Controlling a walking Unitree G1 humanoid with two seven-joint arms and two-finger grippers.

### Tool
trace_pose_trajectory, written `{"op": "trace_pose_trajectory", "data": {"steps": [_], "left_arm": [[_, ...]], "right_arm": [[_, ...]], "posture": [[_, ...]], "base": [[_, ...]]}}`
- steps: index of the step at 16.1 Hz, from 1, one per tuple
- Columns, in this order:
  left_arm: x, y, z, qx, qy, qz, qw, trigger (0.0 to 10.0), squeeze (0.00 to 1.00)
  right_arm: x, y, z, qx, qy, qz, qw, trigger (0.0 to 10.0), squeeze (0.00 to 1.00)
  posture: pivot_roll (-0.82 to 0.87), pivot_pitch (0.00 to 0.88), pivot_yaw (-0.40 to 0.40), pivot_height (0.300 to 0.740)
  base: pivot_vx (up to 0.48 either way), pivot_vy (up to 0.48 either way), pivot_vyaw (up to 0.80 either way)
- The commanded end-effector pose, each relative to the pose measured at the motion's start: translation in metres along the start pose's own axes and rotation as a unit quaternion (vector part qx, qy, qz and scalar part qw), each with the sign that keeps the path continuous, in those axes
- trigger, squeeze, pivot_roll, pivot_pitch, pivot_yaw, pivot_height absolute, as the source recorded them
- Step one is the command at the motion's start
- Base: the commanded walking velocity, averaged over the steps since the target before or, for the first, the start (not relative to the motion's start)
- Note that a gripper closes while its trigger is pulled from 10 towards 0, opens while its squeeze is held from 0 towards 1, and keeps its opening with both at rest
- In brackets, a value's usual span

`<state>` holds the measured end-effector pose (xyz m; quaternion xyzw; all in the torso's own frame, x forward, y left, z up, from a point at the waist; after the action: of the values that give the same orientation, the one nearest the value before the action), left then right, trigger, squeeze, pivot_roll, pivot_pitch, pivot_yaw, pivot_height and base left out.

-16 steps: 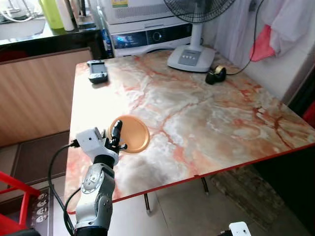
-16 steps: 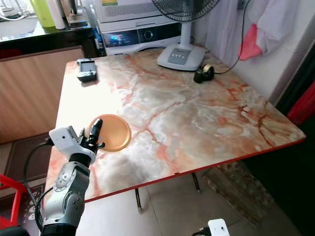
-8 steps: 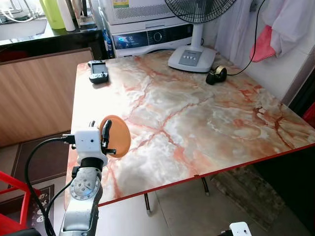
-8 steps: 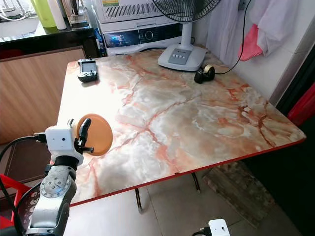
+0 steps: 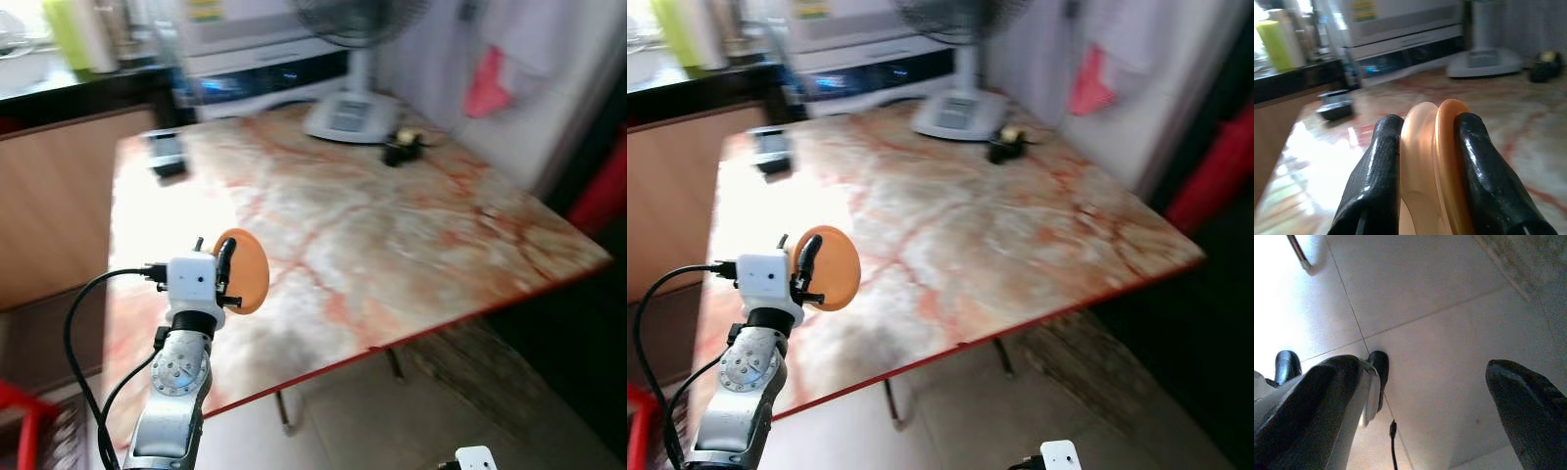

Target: Restocking fridge

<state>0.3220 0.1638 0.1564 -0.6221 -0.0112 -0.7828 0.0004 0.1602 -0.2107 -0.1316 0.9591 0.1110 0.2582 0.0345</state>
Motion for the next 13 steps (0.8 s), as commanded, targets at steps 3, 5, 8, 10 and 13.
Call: {"op": "trace_pose_trajectory", "data": {"steps": [3,5,8,10,13], "left_arm": [[0.003,0.002,0.001,-0.019,0.001,0.010,1.000,10.0,0.00],[0.004,0.004,0.003,-0.028,0.000,0.015,1.000,10.0,0.00],[0.007,0.008,0.008,-0.035,0.002,0.019,0.999,10.0,0.00],[0.006,0.009,0.011,-0.034,0.004,0.023,0.999,10.0,0.00],[0.006,0.012,0.012,-0.026,0.005,0.018,0.999,10.0,0.00]], "right_arm": [[-0.004,-0.013,0.001,0.008,-0.005,0.012,1.000,10.0,0.00],[-0.003,-0.018,0.001,0.010,-0.004,0.018,1.000,10.0,0.00],[-0.003,-0.021,0.002,0.007,-0.005,0.024,1.000,10.0,0.00],[-0.002,-0.023,0.002,0.008,-0.006,0.023,1.000,10.0,0.00],[-0.001,-0.021,0.002,0.004,-0.008,0.020,1.000,10.0,0.00]], "posture": [[0.00,0.000,0.092,0.740],[0.00,0.000,0.105,0.740],[-0.01,0.000,0.114,0.740],[-0.04,0.000,0.099,0.740],[-0.05,0.000,0.075,0.740]], "base": [[0.000,0.000,-0.80],[0.000,0.000,-0.80],[0.000,0.000,-0.80],[0.000,0.000,-0.80],[0.000,0.000,-0.80]]}}
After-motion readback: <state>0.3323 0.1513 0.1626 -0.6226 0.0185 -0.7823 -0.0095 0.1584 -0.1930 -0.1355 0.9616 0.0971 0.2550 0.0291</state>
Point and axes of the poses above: a point about 5 cm out from each wrist's last joint towards the gripper, its own z axis pointing out of the wrist towards the gripper, its own x axis along the axis of the wrist's last joint, y = z × x, the point moved 4 cm from there along z, pointing out of the wrist towards the gripper, and after that the axes turned 10 degrees about -z, right-handed, at the moved point
